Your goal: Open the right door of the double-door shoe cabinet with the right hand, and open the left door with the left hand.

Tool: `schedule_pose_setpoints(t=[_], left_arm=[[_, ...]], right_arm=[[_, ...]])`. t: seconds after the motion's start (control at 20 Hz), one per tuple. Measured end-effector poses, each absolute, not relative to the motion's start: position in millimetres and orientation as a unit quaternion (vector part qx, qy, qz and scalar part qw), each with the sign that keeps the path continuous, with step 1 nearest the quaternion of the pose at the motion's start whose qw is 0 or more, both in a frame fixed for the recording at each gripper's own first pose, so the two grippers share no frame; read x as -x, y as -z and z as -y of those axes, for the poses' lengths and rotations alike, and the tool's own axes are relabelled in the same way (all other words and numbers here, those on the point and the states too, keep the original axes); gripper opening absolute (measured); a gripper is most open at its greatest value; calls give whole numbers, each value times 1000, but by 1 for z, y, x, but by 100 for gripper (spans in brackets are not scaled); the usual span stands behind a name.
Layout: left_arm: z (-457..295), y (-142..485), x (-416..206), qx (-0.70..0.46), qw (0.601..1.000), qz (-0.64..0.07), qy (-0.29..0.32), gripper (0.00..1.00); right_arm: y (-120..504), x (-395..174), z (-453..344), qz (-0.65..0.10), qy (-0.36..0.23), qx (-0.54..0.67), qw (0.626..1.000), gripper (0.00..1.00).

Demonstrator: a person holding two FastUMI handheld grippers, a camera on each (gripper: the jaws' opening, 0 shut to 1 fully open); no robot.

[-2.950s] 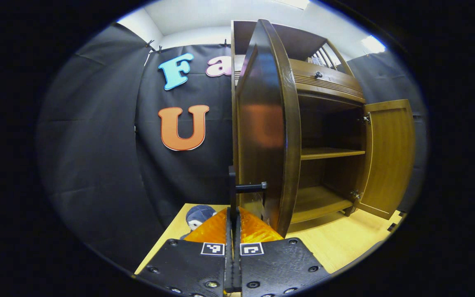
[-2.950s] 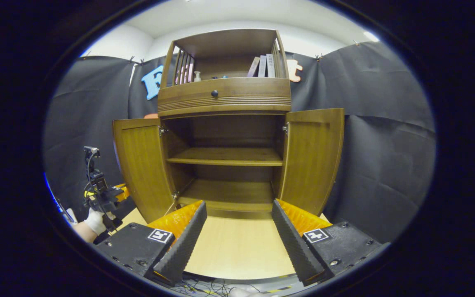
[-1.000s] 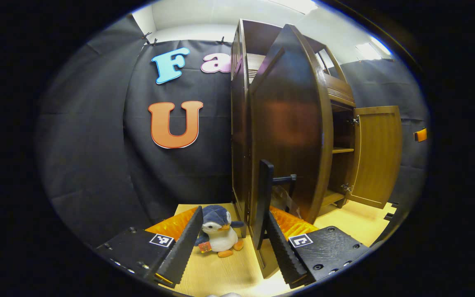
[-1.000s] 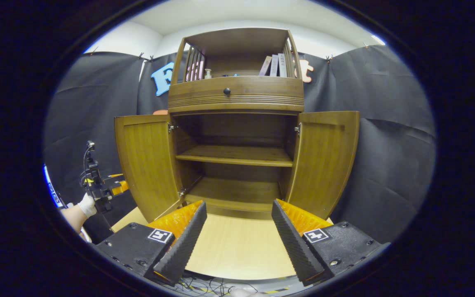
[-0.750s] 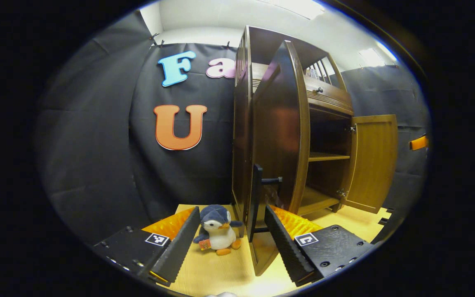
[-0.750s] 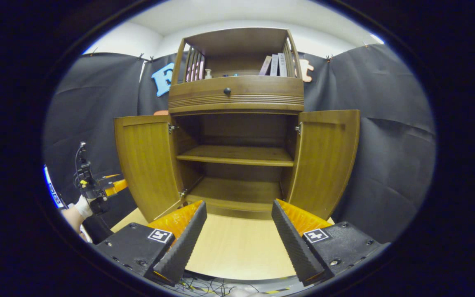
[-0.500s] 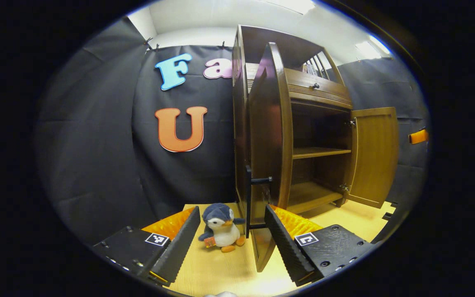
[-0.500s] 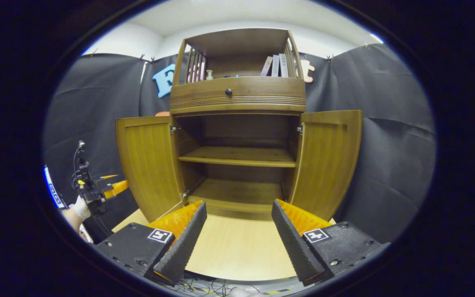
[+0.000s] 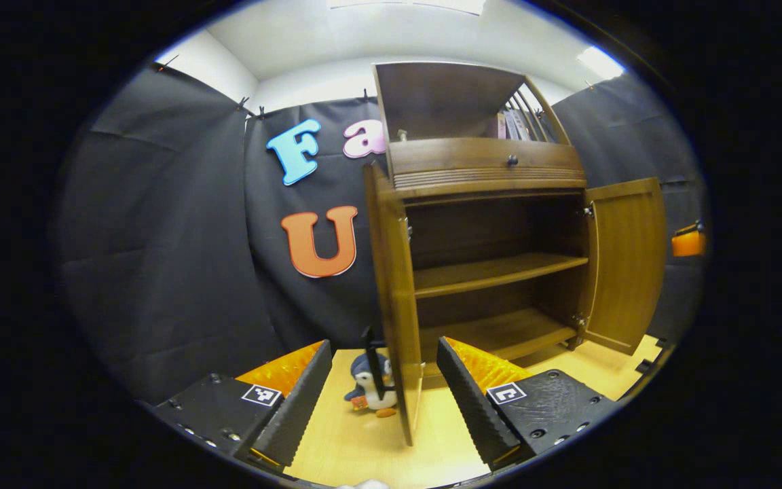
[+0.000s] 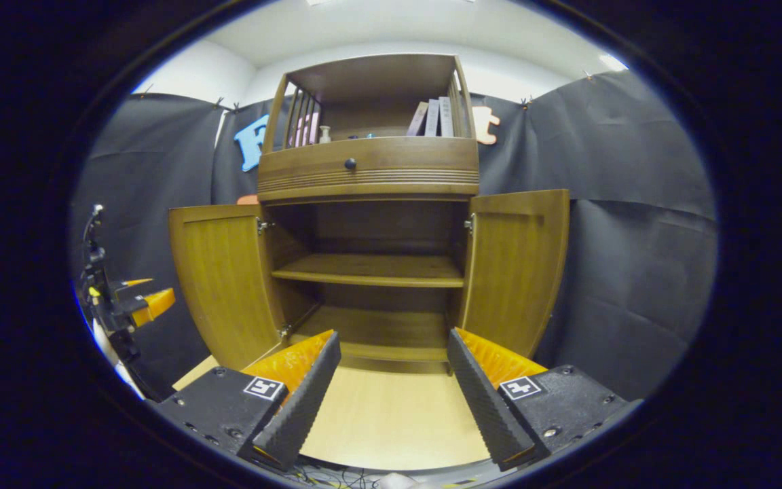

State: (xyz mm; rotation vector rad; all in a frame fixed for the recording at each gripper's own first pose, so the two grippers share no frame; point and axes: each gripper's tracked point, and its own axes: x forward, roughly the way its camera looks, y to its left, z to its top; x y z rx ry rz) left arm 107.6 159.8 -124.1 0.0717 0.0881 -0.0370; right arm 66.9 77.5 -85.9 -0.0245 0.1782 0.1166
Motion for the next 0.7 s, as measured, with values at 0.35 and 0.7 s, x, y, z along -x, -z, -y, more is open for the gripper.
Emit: schedule_pose_setpoints(t=[0.35, 0.7], left_arm=[[-83, 64, -97, -18, 999, -24, 13, 96], [-32, 69, -74, -34, 998, -44, 15, 96]], right_arm=[[62, -72, -51, -62, -38, 3, 997, 100], [68, -71, -39, -68, -31, 7, 997, 100]])
